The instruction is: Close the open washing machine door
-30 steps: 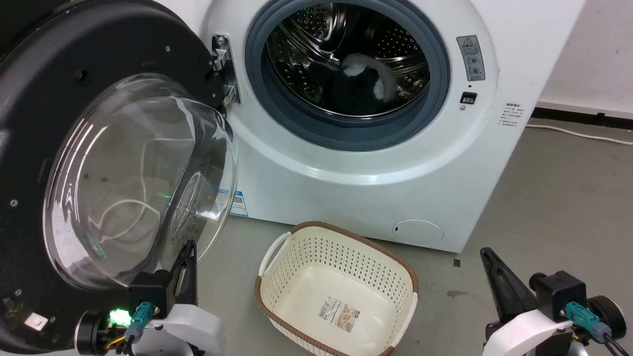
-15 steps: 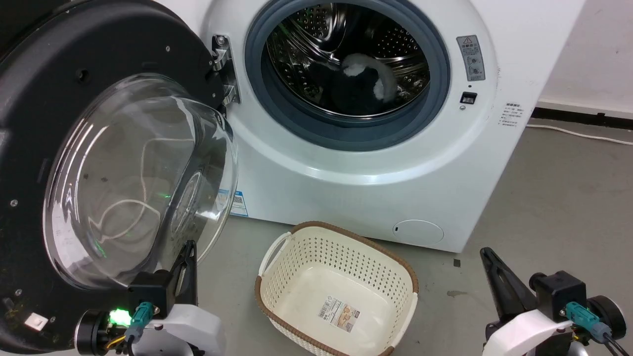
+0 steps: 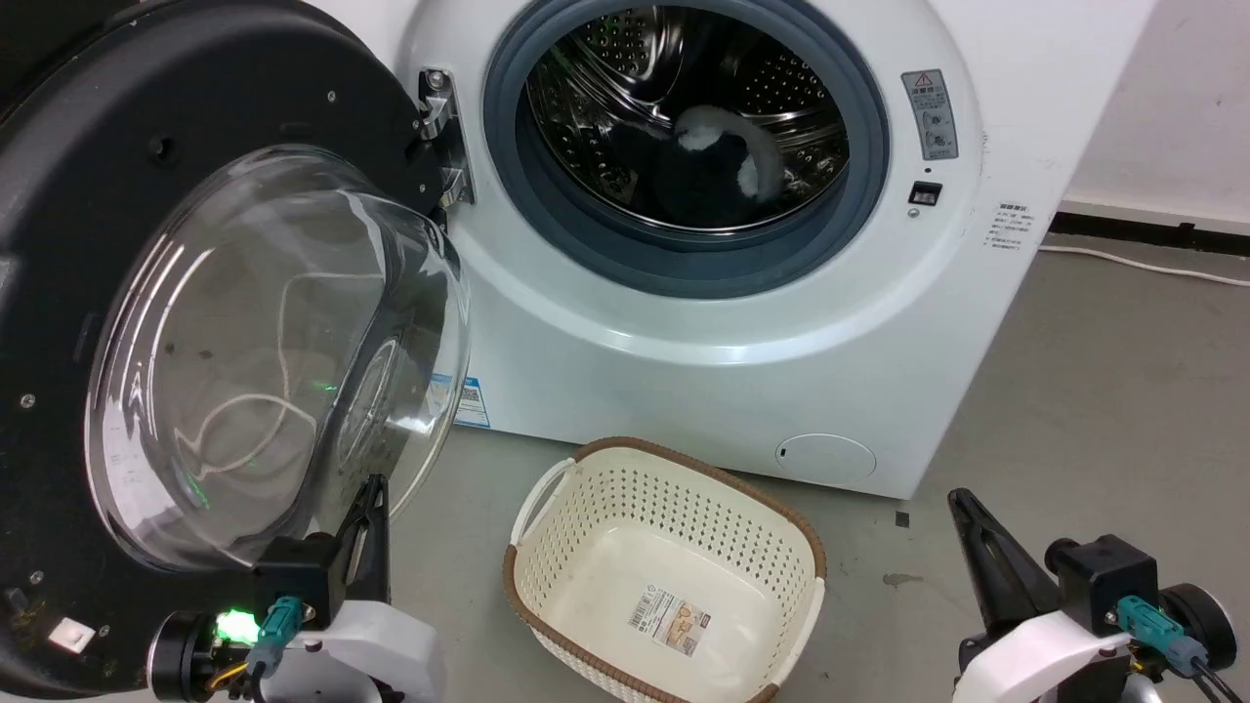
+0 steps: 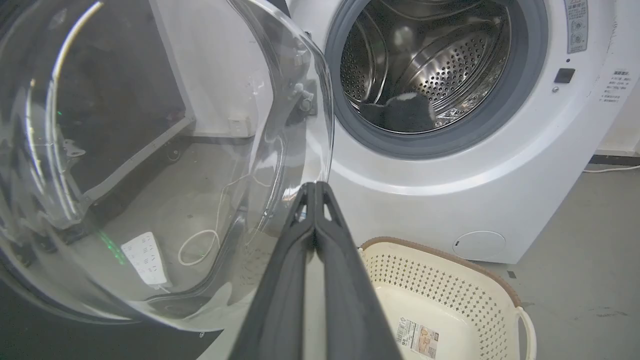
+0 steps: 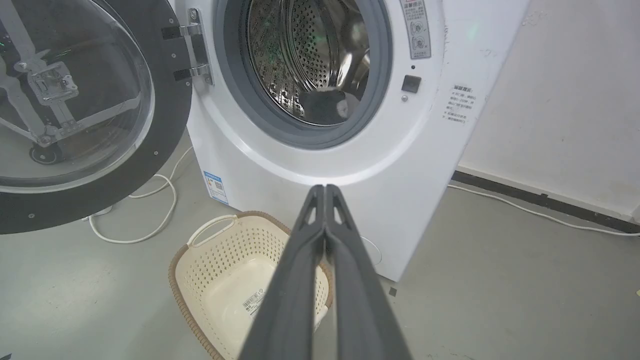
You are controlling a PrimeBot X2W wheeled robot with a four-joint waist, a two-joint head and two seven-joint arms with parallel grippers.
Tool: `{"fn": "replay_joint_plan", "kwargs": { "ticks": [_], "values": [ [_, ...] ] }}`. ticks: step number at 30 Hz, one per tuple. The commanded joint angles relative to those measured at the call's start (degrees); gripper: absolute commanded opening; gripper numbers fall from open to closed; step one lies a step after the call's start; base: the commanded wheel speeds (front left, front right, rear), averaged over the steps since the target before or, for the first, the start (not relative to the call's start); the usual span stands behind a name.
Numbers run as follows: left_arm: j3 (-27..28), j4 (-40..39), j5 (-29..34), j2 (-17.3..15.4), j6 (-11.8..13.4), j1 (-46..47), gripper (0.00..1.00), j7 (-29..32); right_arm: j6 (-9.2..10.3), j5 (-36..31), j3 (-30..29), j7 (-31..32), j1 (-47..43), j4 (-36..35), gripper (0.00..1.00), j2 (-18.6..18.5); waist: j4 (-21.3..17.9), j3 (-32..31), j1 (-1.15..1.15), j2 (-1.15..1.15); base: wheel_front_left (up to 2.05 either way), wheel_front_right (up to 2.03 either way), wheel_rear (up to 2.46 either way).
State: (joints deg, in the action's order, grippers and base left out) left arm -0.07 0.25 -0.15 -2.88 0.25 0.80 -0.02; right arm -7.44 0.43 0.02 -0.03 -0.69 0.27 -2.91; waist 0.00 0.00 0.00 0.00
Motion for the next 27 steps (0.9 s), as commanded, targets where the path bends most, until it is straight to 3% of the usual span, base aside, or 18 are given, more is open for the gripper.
{"fn": "replay_joint_plan", "kwargs": {
  "ticks": [1,5,6,27],
  "values": [
    [0.07,-0.25,0.15,0.01,-0.25,-0.8,0.0,0.02,-0.05,-0.43,-0.02,0.03,0.69,-0.27,0.0,0.03,0.0,0.0,0.0,0.0,0.0,0.0,0.0],
    [0.07,-0.25,0.15,0.01,-0.25,-0.8,0.0,0.02,-0.05,-0.43,-0.02,0.03,0.69,-0.27,0.0,0.03,0.0,0.0,0.0,0.0,0.0,0.0,0.0],
    [0.07,-0.25,0.15,0.01,-0.25,-0.8,1.0,0.02,-0.05,-0.43,-0.02,0.03,0.69,-0.27,1.0,0.03,0.0,0.0,0.0,0.0,0.0,0.0,0.0],
    [-2.51,1.87,-3.13,0.0,0.23,0.35,1.0,-2.8,-0.01,3.24,0.06,-2.8,-1.61,0.94,1.0,0.01,0.04,-0.02,0.0,0.0,0.0,0.0,0.0]
  ]
}}
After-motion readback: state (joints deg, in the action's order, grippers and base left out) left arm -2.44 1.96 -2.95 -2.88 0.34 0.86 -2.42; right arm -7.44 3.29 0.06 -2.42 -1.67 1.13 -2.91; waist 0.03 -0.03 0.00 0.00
